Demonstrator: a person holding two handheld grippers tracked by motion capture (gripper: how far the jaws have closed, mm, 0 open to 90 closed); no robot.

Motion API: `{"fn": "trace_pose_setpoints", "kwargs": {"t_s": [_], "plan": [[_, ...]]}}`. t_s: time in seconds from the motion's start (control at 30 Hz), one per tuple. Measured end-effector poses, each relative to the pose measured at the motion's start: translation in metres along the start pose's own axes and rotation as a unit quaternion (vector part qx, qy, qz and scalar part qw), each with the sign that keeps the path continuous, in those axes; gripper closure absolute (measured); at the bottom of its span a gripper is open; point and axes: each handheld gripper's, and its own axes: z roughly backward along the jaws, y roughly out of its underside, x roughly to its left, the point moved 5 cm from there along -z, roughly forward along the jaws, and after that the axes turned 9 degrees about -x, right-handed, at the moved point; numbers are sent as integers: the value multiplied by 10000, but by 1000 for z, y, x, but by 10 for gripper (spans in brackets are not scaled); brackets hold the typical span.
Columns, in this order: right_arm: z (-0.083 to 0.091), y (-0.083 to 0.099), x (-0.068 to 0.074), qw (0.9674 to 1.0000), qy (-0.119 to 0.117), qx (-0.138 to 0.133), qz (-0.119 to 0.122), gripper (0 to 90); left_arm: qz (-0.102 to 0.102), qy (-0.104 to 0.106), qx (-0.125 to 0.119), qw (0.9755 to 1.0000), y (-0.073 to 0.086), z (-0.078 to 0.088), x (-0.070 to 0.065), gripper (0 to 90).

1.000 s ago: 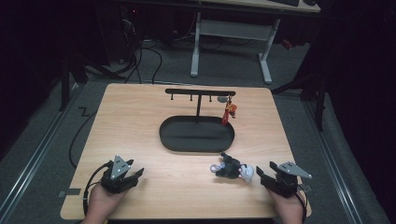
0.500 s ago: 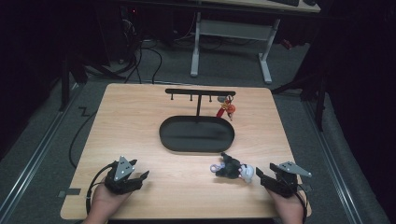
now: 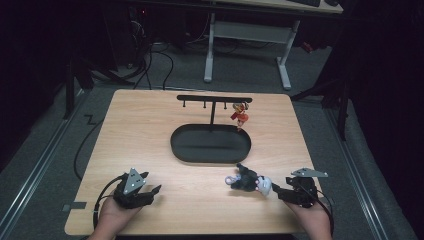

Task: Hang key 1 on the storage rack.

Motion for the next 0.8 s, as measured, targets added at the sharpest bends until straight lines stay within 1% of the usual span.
{"fn": "trace_pose_setpoints", "kwargs": {"t_s": [0.13, 0.23, 0.27, 0.37, 0.43, 0.6, 0.7, 0.73, 0.77, 0.8], "plan": [[-1, -3, 2, 9997, 7, 227, 106, 364, 36, 59, -55, 10000, 0, 3, -2, 350], [-2, -5, 4, 9991, 23, 378, 198, 361, 7, 75, -58, 10000, 0, 5, -4, 350], [-2, -5, 5, 9986, 9, 469, 245, 358, 1, 77, -53, 10000, 0, 5, -4, 349], [-1, -6, 6, 9975, -27, 642, 293, 352, 13, 83, -61, 9999, 0, 6, -4, 350], [0, -8, 6, 9964, -50, 760, 375, 352, -5, 98, -36, 9999, 1, 6, -3, 350], [2, -13, 8, 9922, -170, 1097, 560, 346, 16, 124, -23, 9999, 1, 4, -4, 350], [2, -14, 10, 9881, -217, 1362, 684, 339, -30, 150, -9, 9999, 1, 3, -5, 350], [2, -14, 12, 9852, -215, 1529, 739, 334, -41, 160, -10, 9999, 0, 3, -5, 350], [2, -14, 13, 9834, -231, 1619, 784, 330, -49, 167, -5, 9998, 0, 3, -6, 350], [2, -14, 14, 9823, -253, 1669, 818, 328, -54, 173, -3, 9998, 0, 2, -6, 350]]}}
